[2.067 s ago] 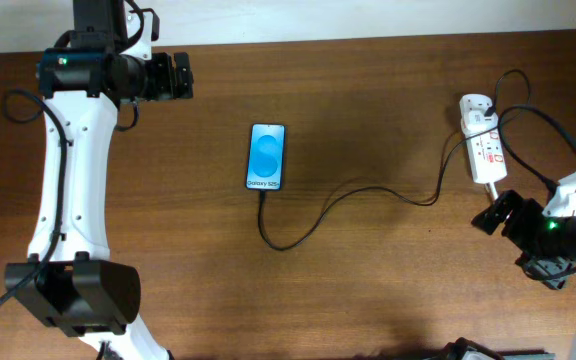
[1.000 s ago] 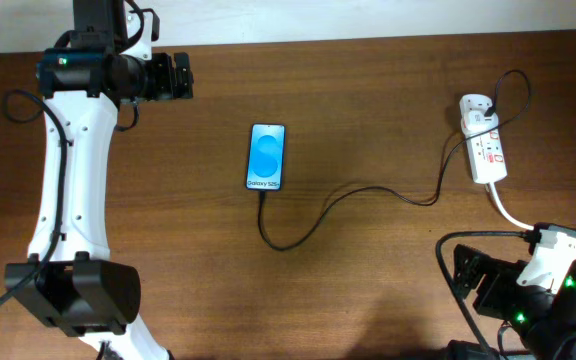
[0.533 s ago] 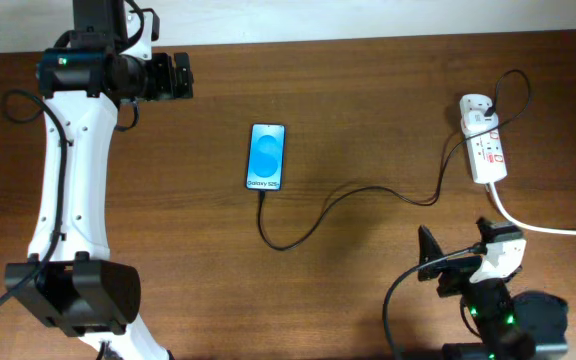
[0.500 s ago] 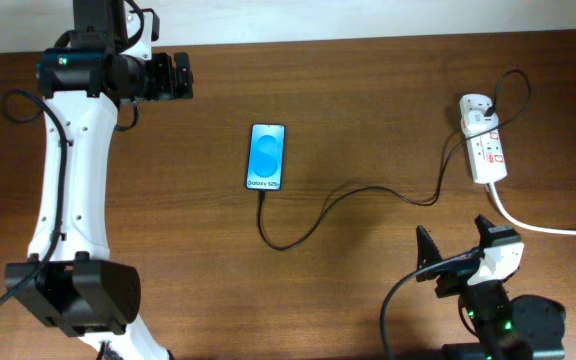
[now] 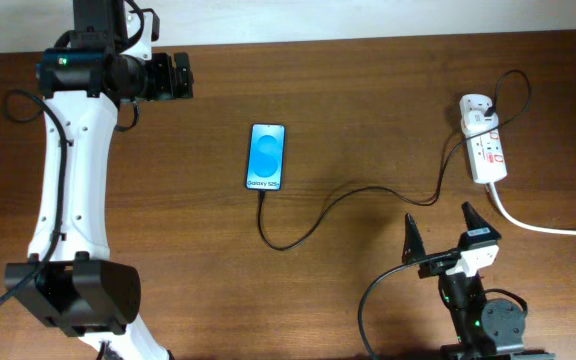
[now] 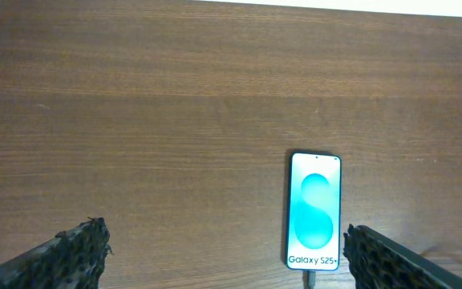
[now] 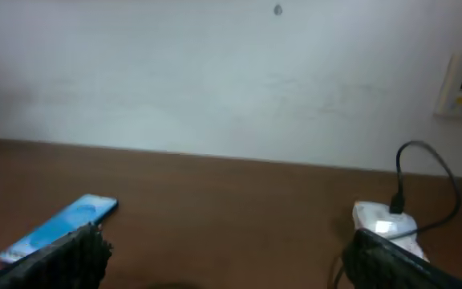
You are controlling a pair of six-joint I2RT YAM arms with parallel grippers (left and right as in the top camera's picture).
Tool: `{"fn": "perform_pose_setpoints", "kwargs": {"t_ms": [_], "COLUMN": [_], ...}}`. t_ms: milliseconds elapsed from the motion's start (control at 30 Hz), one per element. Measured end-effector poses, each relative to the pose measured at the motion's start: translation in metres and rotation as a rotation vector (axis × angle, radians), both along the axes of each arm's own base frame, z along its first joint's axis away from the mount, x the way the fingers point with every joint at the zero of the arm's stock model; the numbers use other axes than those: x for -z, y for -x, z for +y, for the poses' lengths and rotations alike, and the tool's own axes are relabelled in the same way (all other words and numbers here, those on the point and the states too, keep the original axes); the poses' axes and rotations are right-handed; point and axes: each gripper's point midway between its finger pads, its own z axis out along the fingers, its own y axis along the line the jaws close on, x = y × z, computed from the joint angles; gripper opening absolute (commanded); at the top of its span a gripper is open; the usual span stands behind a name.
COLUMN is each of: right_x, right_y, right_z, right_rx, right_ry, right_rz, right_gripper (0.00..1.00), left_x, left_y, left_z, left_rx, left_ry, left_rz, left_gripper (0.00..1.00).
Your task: Plug charger to phone and switch on socket
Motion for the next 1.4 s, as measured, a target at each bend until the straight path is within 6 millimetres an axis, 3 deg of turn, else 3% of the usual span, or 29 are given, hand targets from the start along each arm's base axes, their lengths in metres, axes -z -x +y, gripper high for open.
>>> {"fn": "perform_pose_setpoints", "kwargs": {"t_ms": [133, 933, 1033, 1133, 1200, 1267, 1300, 1333, 1400], "right_x": [0.030, 0.031, 0.031, 0.031, 0.031, 0.031, 0.031, 0.031, 0.031], "right_y": [0.000, -0.001, -0.001, -0.001, -0.001, -0.001, -0.001, -0.001, -0.001], "right_z": [-0.004, -0.012, -0.012, -0.012, -0.013, -0.013, -0.013, -0.013, -0.013], "right_rx": [0.021, 0.068, 0.068, 0.070, 0.074, 0.076, 0.076, 0.076, 0.076], "right_ry": [0.048, 0.036, 0.036, 0.034, 0.034, 0.034, 0.034, 0.034, 0.035], "right_rz": [0.113, 0.121, 0.120, 0.121, 0.121, 0.121, 0.121, 0.121, 0.121], "right_gripper": [0.98, 0.98, 0.99, 0.98, 0.98, 0.99, 0.98, 0.98, 0.98], "left_x": [0.000, 0.000, 0.014, 0.027, 0.027, 0.012, 0.001, -0.007, 0.008], "left_y": [0.000, 0.000, 0.019, 0.031, 0.051, 0.086, 0.119, 0.132, 0.175], "left_z": [0.000, 0.001, 0.012, 0.017, 0.018, 0.021, 0.022, 0.022, 0.022], "left_rx": [0.000, -0.004, -0.035, -0.051, -0.056, -0.066, -0.072, -0.074, -0.070], "left_ry": [0.000, -0.007, -0.056, -0.081, -0.083, -0.090, -0.092, -0.089, -0.086], "left_rz": [0.000, 0.000, 0.095, 0.093, 0.040, -0.039, -0.092, -0.145, -0.129], "left_gripper": [0.99, 0.99, 0.99, 0.99, 0.99, 0.99, 0.99, 0.99, 0.99]}}
